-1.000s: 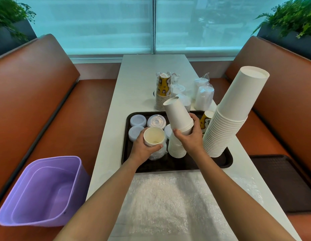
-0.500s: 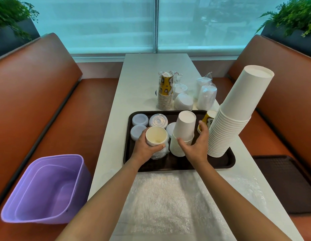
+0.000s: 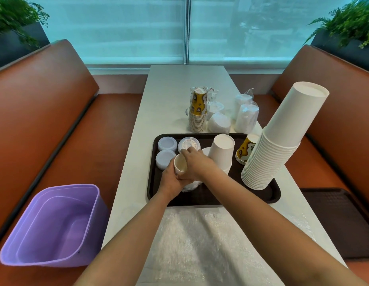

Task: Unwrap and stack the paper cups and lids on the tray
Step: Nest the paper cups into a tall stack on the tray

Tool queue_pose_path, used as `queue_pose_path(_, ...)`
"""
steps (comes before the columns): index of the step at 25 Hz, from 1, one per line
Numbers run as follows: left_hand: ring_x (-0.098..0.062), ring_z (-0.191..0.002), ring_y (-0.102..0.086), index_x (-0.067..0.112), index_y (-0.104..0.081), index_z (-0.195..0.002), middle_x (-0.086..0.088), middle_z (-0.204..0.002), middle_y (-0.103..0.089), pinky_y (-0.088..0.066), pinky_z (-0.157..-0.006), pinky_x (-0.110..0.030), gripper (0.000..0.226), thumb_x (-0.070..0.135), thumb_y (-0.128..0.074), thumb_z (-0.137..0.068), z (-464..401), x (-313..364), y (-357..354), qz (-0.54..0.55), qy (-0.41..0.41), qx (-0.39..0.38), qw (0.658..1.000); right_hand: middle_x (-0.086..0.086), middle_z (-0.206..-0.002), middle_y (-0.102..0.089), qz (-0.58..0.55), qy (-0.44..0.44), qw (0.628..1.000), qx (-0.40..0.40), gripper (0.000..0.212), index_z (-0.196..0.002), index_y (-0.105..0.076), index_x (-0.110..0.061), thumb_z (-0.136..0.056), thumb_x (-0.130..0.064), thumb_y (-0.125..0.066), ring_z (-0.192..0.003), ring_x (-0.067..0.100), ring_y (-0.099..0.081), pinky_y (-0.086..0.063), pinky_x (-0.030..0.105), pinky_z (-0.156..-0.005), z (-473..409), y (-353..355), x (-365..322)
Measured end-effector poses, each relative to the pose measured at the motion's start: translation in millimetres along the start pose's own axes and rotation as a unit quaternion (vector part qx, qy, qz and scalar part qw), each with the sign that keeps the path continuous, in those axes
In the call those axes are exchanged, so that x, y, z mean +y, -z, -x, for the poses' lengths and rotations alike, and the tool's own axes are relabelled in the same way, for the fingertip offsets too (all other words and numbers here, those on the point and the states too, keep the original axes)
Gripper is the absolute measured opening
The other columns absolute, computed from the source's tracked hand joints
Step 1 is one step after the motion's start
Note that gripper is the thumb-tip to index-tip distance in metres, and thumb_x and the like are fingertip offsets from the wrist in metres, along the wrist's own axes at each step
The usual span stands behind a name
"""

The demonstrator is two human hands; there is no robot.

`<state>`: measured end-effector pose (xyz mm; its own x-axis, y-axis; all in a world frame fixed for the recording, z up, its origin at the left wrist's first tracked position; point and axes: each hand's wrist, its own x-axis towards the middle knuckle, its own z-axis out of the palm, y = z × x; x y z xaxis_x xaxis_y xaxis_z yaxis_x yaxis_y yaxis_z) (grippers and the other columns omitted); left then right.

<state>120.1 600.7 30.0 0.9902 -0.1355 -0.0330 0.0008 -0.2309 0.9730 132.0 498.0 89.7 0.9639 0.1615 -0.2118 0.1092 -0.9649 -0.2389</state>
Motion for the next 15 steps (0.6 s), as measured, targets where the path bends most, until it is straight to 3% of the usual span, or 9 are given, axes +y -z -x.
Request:
queue_pose_path(3, -0.013, -0.089, -0.061, 0.018, -0.059, -0.100, 0.001, -0.094, -0.064, -0.055, -0.059, -0.022, 0.016, 0.006, -0.052, -0.093, -1, -3, -1, -0.013, 0.012, 0.013, 1.000, 0.008, -0.128, -0.048, 0.026, 0.004, 1.000, 0.000, 0.076, -0.134, -0.043, -0.013, -0.072, -0.045, -0.073, -0.124, 0.029, -0.040, -0.042, 0.040, -0.097, -5, 9, 0)
queue_pose_path(5, -0.002, -0.095, -0.057, 0.023, -0.051, -0.112, 0.013, -0.101, -0.059, -0.048, -0.072, -0.009, 0.041, 0.006, -0.071, -0.080, -5, -13, 0, -0.009, -0.001, -0.029, 1.000, 0.007, -0.125, -0.052, 0.051, 0.011, 0.999, -0.005, 0.075, -0.132, -0.047, -0.013, -0.069, -0.044, -0.075, -0.121, 0.026, -0.043, -0.044, 0.038, -0.095, -7, 15, 1)
queue_pose_path(7, 0.002, -0.096, -0.055, 0.024, -0.044, -0.123, 0.017, -0.105, -0.056, -0.044, -0.074, -0.002, 0.067, 0.008, -0.081, -0.070, -4, -17, -2, -0.019, 0.000, -0.045, 0.999, 0.008, -0.124, -0.055, 0.055, 0.013, 0.998, -0.021, 0.074, -0.130, -0.050, -0.013, -0.067, -0.042, -0.077, -0.117, 0.025, -0.050, -0.046, 0.035, -0.094, -9, 19, 2)
queue_pose_path(10, -0.005, -0.100, -0.056, 0.020, -0.044, -0.129, 0.010, -0.108, -0.058, -0.044, -0.073, -0.005, 0.074, 0.013, -0.084, -0.067, -6, -17, -2, 0.005, 0.016, -0.032, 0.999, 0.007, -0.125, -0.056, 0.064, 0.023, 0.997, -0.033, 0.074, -0.131, -0.049, -0.014, -0.068, -0.039, -0.078, -0.116, 0.026, -0.051, -0.045, 0.034, -0.093, -5, 29, -3)
queue_pose_path(15, -0.012, -0.104, -0.054, 0.016, -0.049, -0.126, 0.005, -0.111, -0.058, -0.039, -0.083, -0.019, 0.073, 0.020, -0.086, -0.064, -9, -27, 0, -0.082, 0.017, -0.019, 0.996, 0.006, -0.137, -0.038, -0.039, 0.071, 0.993, 0.088, 0.088, -0.144, -0.033, -0.023, -0.070, -0.033, -0.079, -0.124, 0.028, -0.039, -0.041, 0.039, -0.099, 16, 87, -13)
